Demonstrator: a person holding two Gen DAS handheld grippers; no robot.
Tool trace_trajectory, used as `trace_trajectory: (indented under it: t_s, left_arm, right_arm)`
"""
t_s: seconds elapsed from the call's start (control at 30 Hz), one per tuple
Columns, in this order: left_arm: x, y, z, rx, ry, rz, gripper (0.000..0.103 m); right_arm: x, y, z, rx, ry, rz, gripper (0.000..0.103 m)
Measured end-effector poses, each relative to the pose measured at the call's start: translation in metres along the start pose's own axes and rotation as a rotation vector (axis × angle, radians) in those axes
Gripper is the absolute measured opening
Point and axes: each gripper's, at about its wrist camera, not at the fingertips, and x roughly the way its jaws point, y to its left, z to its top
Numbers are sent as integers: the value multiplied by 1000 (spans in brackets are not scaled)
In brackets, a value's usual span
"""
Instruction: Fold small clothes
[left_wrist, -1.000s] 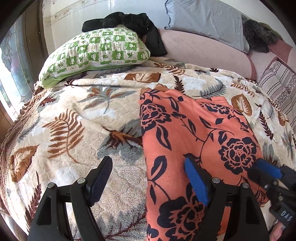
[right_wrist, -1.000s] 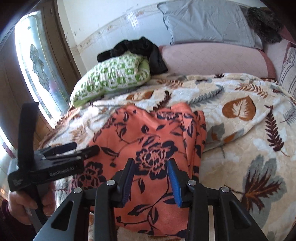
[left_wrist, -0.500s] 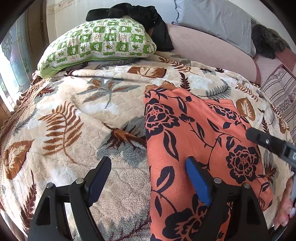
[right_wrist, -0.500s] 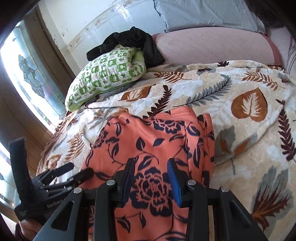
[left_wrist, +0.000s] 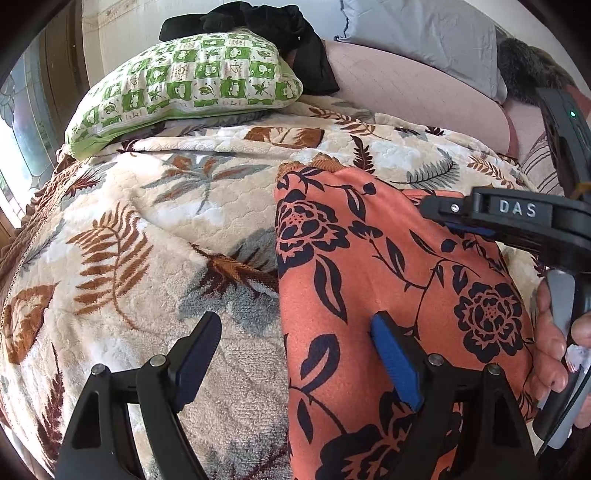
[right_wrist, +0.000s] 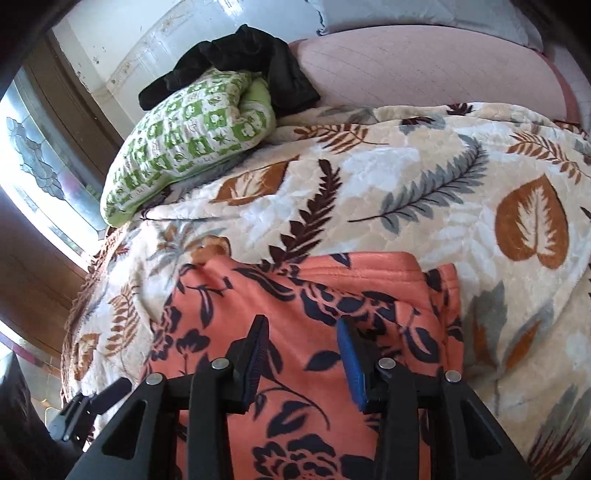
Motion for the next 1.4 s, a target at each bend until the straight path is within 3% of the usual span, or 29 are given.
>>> trace_trajectory:
  t_s: [0.13,0.23,0.3,0.63,0.83,0.97,1.27,1.4]
  left_arm:
    - [0,-1,-2,10,-6,-2,85]
    - [1,-1,-3,14,0,-4,85]
    - [2,0,-3,8,1,-8,86]
    - [1,1,-5,4,3,-18,86]
    - [2,0,-7,-4,-2,-7,89]
    - [6,-1,-8,2,-7,-4,93]
    - [5,-3,-12,2,-33,18,95]
    - [5,-3,-13,0,-40,25,95]
  right_arm:
    - [22,20,4,-35,30,28,42]
    - [49,21,-2,-39,99,-20,43]
    - [50,20,-2,-29,94,-18,43]
    - [-23,14,-6,1,-23,-79,43]
    - [-52,-14,-35,75,28,-115,43]
    - [-48,-33,-67,96,78,-142,44]
    - [-104,-19,-95,31,-27,-63,44]
    - [-106,-9,-117,-18,14,-62,45]
